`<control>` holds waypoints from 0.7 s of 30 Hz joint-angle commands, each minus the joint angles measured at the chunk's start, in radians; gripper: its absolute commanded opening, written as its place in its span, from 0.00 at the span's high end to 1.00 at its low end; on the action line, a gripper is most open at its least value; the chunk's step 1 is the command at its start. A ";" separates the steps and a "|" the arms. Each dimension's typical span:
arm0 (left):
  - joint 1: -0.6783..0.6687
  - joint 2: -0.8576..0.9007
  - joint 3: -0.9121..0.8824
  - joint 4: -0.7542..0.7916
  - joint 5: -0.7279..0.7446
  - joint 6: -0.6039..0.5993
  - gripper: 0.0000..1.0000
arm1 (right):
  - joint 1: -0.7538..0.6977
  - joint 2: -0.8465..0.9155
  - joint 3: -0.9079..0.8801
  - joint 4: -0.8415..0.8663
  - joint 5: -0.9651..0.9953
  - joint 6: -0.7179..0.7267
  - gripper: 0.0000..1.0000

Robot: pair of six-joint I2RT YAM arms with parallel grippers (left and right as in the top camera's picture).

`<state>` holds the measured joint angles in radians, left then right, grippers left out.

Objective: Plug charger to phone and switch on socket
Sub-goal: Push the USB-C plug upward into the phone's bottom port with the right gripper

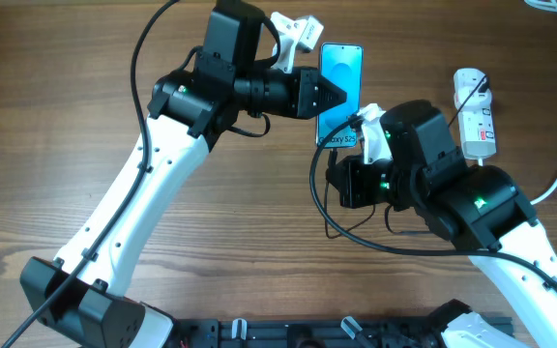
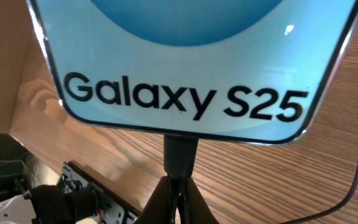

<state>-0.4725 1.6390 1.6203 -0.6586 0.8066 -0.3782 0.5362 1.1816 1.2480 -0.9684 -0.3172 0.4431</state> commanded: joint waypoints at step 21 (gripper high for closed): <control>0.006 -0.008 0.010 0.024 -0.016 0.004 0.96 | 0.004 0.003 0.014 -0.029 -0.016 -0.025 0.96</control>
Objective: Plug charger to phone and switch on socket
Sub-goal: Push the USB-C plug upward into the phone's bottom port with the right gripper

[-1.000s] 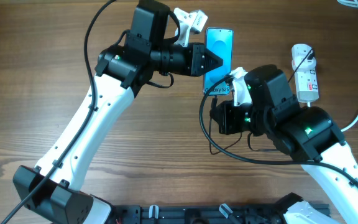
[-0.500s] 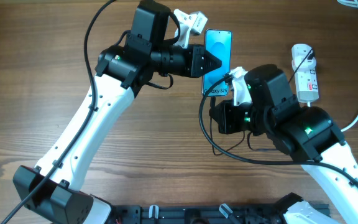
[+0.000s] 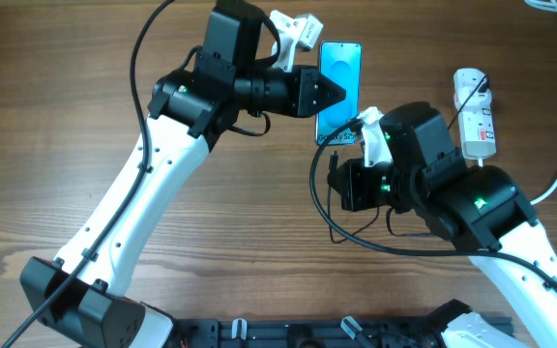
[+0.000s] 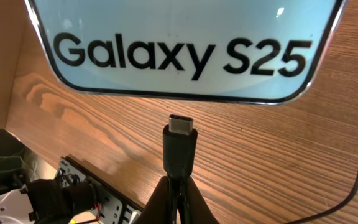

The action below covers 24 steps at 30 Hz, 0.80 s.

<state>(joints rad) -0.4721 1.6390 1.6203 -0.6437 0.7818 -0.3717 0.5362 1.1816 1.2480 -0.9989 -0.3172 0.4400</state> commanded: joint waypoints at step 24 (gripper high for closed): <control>0.005 -0.008 0.010 -0.023 0.011 0.002 0.96 | 0.004 0.004 0.014 0.031 -0.015 -0.022 0.96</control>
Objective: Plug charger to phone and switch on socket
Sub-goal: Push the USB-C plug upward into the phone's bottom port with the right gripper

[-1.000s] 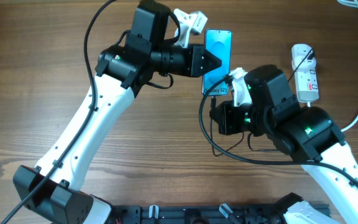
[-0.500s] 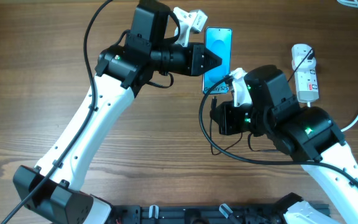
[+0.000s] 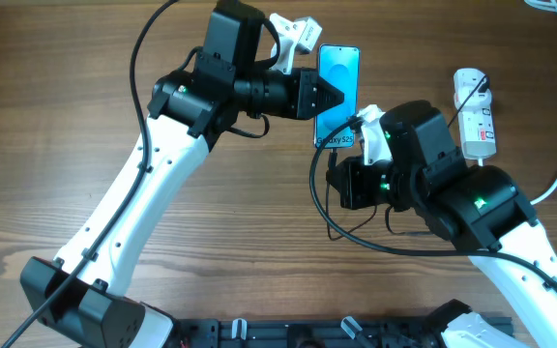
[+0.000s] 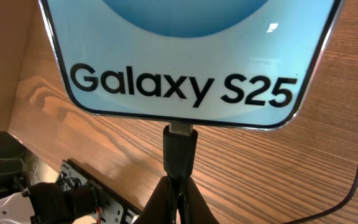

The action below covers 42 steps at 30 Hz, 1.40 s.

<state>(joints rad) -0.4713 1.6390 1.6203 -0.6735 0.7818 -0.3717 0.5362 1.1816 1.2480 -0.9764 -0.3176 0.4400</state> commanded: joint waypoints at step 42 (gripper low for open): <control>0.005 -0.008 0.010 0.018 0.036 -0.003 0.96 | 0.004 0.004 0.014 0.002 -0.019 -0.021 0.96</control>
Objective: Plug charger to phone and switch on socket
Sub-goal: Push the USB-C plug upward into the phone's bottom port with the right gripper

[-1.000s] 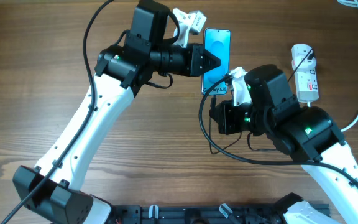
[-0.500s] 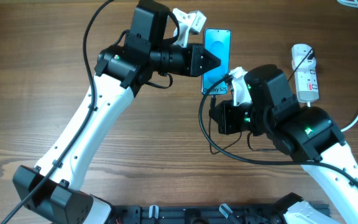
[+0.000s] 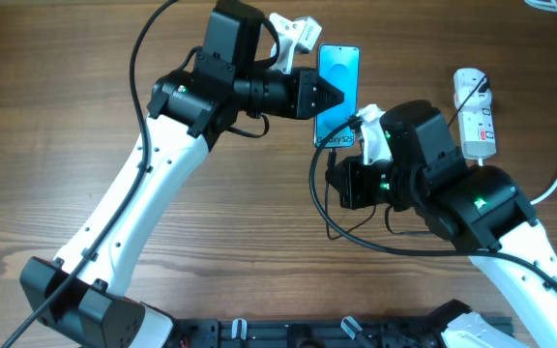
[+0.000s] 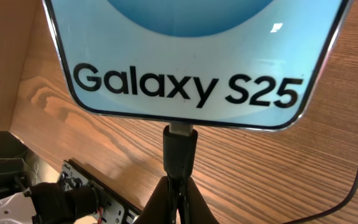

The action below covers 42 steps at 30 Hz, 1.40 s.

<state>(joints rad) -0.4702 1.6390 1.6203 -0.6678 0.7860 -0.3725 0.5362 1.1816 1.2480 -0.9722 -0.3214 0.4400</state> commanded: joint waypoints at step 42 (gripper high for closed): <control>0.003 -0.008 0.010 -0.002 0.035 -0.008 0.96 | 0.004 0.004 0.014 0.017 0.008 -0.018 0.96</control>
<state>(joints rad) -0.4702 1.6390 1.6203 -0.6701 0.7864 -0.3790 0.5362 1.1816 1.2480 -0.9642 -0.3206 0.4400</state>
